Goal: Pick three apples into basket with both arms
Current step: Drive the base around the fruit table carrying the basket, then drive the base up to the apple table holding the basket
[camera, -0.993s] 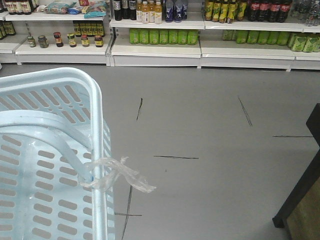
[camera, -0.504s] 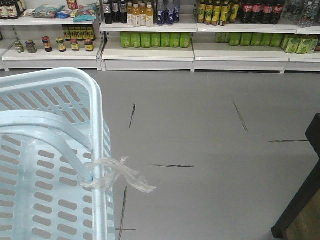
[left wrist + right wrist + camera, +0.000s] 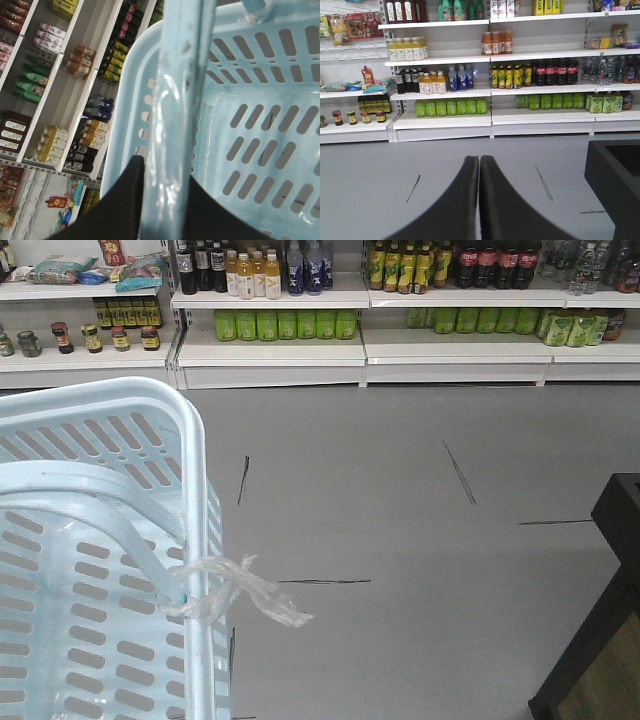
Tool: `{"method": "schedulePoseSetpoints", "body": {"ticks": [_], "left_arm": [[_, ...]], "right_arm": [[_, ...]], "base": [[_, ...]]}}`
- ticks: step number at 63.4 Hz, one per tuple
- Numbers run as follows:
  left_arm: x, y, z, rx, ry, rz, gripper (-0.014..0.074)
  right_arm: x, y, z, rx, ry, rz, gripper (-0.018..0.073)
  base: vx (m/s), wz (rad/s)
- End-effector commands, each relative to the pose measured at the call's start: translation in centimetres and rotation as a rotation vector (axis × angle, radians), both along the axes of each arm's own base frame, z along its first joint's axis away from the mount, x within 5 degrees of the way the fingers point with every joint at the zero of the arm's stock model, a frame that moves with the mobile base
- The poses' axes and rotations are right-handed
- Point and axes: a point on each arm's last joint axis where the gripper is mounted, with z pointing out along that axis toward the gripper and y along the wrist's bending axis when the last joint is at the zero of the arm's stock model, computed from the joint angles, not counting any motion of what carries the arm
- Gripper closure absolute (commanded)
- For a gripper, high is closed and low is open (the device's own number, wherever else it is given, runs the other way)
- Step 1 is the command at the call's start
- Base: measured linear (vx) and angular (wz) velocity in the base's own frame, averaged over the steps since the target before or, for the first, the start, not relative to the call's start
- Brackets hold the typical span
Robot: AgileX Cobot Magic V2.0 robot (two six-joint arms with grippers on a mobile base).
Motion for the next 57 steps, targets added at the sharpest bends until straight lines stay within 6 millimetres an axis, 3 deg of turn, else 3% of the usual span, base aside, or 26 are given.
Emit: {"method": "schedulePoseSetpoints", "body": {"ticks": [1, 34, 57], "left_arm": [[-0.05, -0.12, 1.81, -0.082, -0.098, -0.013, 0.0603], [-0.05, -0.12, 1.81, -0.082, -0.098, -0.013, 0.0603], [-0.05, -0.12, 1.81, -0.082, -0.098, -0.013, 0.0603]], "right_arm": [[-0.03, 0.03, 0.29, -0.011, -0.075, 0.004, 0.0568], [-0.03, 0.03, 0.29, -0.010, -0.075, 0.004, 0.0568], [-0.03, 0.03, 0.29, -0.010, -0.075, 0.004, 0.0568]], "base": [[0.02, -0.02], [0.01, -0.03], [0.06, -0.28]]}}
